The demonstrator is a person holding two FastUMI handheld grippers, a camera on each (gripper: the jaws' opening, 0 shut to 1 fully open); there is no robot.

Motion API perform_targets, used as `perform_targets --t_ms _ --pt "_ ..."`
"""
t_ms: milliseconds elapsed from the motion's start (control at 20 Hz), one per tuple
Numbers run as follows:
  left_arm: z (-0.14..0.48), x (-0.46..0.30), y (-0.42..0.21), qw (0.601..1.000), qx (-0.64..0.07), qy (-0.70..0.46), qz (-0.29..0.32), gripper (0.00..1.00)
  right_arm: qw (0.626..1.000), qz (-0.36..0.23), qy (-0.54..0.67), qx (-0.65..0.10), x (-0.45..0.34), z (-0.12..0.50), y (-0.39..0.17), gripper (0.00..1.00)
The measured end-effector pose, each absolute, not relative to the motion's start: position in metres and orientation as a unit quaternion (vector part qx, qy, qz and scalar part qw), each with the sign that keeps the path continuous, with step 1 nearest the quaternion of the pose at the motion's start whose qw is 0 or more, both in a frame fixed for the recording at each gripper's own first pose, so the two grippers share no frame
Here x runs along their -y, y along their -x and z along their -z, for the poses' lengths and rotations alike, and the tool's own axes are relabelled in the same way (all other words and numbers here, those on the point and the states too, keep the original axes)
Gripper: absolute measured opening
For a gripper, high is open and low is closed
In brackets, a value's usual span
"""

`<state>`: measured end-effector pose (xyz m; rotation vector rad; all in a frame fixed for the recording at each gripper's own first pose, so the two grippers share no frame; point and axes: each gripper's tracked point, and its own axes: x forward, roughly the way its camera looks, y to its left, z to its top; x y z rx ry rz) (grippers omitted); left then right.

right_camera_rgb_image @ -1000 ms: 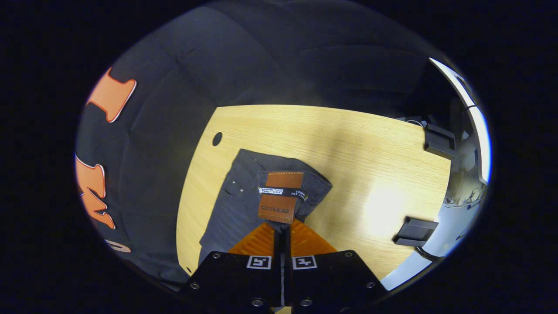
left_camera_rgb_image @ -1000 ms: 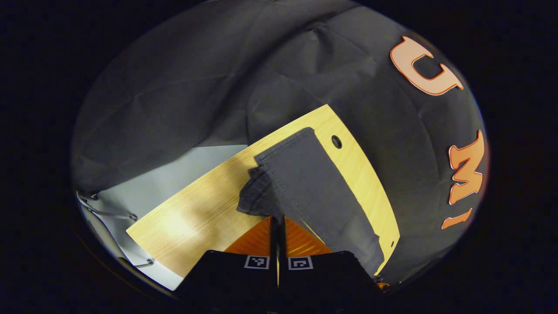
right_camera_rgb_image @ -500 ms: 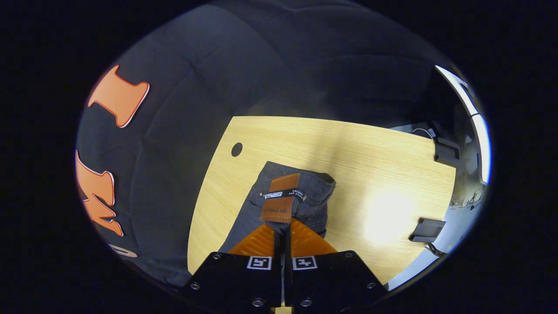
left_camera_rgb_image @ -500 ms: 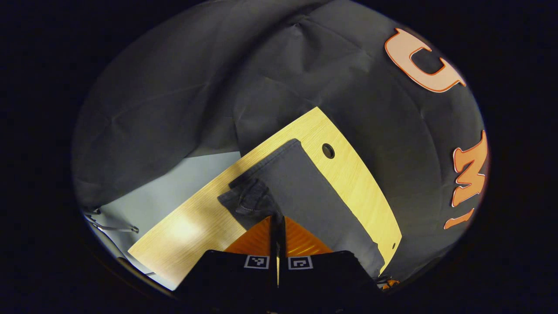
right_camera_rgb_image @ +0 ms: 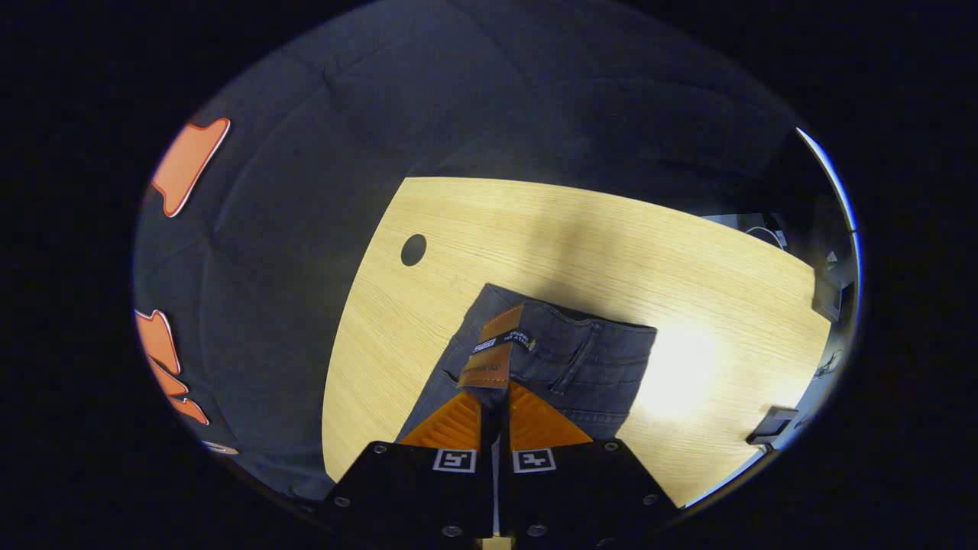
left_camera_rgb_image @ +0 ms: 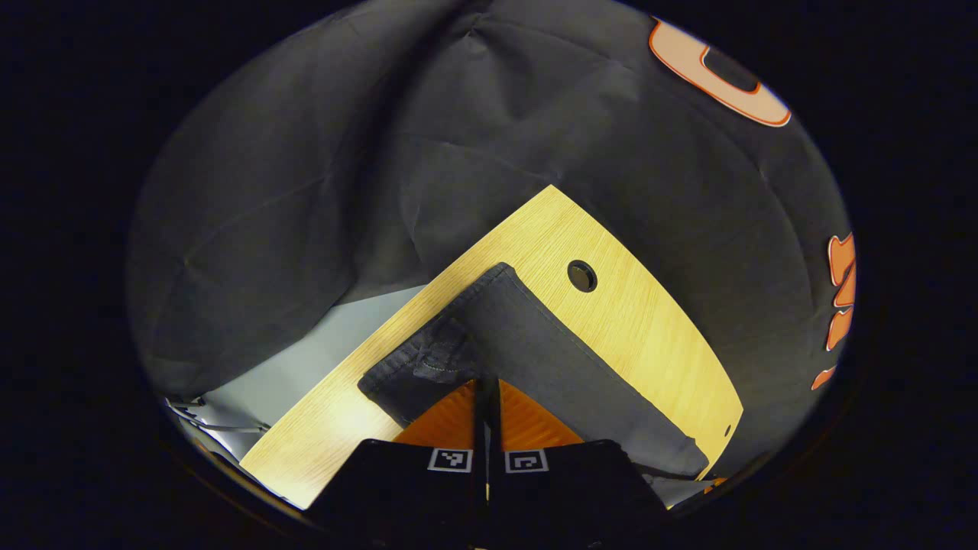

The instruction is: Grasp the waist and the cuffs of the jeans and fold them to make the two legs overlap; first hold the waist and fold one-third of the jeans toward the cuffs, then hold the cuffs and fold the remaining one-third in the same direction to finish folding.

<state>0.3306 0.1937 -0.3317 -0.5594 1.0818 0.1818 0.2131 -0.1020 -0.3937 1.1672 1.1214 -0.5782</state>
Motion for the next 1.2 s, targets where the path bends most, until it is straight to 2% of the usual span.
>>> perform_targets --t_ms 250,400,450,550,650,700,750,800,850,900,1000,1050,1200 --pt "0.335 -0.192 -0.349 0.814 -0.506 0.269 -0.089 0.01 0.653 0.241 -0.501 -0.513 0.091 0.41 -0.242 0.03" --pt "0.344 -0.193 -0.358 0.814 -0.508 0.263 -0.099 0.01 0.641 0.235 -0.507 -0.526 0.088 0.41 -0.252 0.04" --pt "0.345 -0.193 -0.36 0.814 -0.51 0.259 -0.103 0.03 0.635 0.234 -0.509 -0.532 0.087 0.412 -0.256 0.04" --pt "0.342 -0.198 -0.366 0.822 -0.498 0.255 -0.107 0.18 0.63 0.229 -0.518 -0.532 0.084 0.411 -0.262 0.04" --pt "0.336 -0.198 -0.374 0.832 -0.481 0.255 -0.105 0.19 0.638 0.22 -0.516 -0.528 0.084 0.411 -0.265 0.11" --pt "0.335 -0.195 -0.374 0.833 -0.481 0.256 -0.096 0.27 0.646 0.211 -0.512 -0.525 0.083 0.411 -0.267 0.18" --pt "0.336 -0.191 -0.372 0.832 -0.484 0.256 -0.091 0.43 0.657 0.202 -0.513 -0.513 0.084 0.403 -0.271 0.24" --pt "0.335 -0.185 -0.37 0.832 -0.486 0.257 -0.08 0.56 0.67 0.192 -0.515 -0.498 0.086 0.396 -0.278 0.39" --pt "0.332 -0.184 -0.369 0.834 -0.486 0.253 -0.071 0.62 0.679 0.186 -0.519 -0.485 0.089 0.387 -0.28 0.47" --pt "0.331 -0.18 -0.368 0.838 -0.483 0.245 -0.061 0.62 0.686 0.18 -0.521 -0.475 0.093 0.38 -0.281 0.6" --pt "0.316 -0.173 -0.365 0.848 -0.48 0.219 -0.045 0.8 0.696 0.193 -0.506 -0.472 0.107 0.376 -0.268 0.83" --pt "0.314 -0.167 -0.365 0.852 -0.48 0.205 -0.037 0.97 0.7 0.206 -0.491 -0.476 0.116 0.377 -0.258 0.87" --pt "0.308 -0.155 -0.36 0.862 -0.476 0.173 -0.006 0.96 0.705 0.221 -0.457 -0.496 0.129 0.384 -0.228 0.95"
